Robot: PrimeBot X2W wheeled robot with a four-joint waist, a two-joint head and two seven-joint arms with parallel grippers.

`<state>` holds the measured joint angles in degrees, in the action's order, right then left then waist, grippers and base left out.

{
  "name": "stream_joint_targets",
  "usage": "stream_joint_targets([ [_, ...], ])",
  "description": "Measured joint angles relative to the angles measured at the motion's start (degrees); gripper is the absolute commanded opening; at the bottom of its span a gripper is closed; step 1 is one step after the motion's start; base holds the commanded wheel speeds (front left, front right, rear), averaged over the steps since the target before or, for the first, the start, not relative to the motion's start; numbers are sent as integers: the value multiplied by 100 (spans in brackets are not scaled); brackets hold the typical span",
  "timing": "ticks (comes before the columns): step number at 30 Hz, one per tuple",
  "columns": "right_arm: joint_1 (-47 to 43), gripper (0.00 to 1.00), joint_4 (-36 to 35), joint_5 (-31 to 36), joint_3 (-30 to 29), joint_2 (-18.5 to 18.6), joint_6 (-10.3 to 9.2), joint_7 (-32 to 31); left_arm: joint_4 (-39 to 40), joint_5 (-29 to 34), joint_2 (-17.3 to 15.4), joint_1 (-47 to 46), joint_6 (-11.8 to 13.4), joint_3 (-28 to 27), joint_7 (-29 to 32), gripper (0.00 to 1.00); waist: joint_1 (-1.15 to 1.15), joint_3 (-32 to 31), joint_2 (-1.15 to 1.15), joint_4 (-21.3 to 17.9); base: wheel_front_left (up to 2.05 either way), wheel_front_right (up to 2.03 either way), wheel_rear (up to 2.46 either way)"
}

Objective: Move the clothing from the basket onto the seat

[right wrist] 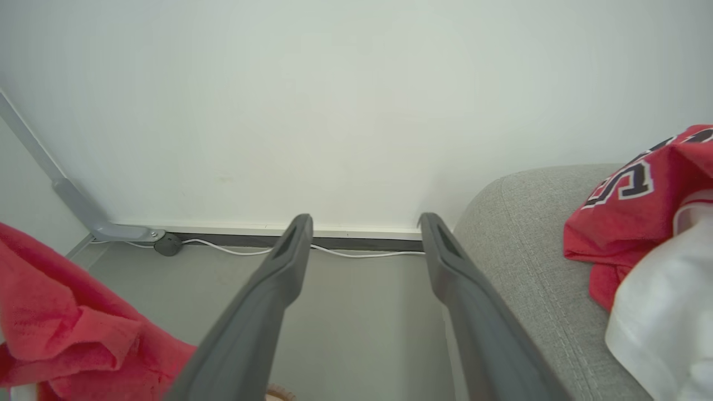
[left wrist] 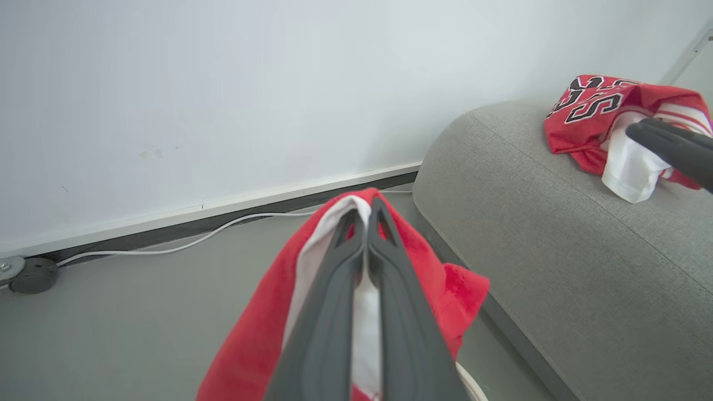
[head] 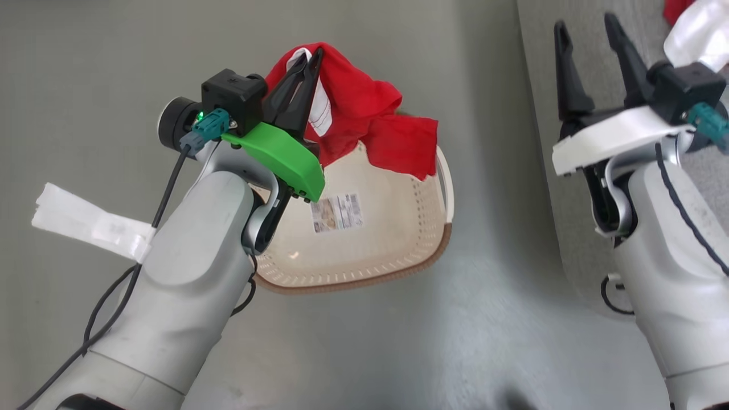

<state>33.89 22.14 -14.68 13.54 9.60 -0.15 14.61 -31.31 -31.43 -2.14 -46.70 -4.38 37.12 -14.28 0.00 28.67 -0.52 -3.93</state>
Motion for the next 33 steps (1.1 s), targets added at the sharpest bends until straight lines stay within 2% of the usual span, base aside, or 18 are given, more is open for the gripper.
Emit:
stream_joint_targets([
  [13,-738,100,244,-2,51,-78,16,0,318,103,-237,491,91,-224,0,0,0,-1094,0,346,0,0,0],
  [20,-1133,100,432,-10,219,-209,86,-1,398,73,-358,862,146,-388,0,0,0,-1684,0,459,0,0,0],
  [24,-1332,100,549,-10,375,-260,170,-1,400,30,-454,1121,196,-445,0,0,0,-2016,0,498,0,0,0],
  [33,-1488,100,646,67,1020,-369,475,-62,708,-16,-454,1291,197,-335,19,0,0,-2653,0,581,0,0,0],
])
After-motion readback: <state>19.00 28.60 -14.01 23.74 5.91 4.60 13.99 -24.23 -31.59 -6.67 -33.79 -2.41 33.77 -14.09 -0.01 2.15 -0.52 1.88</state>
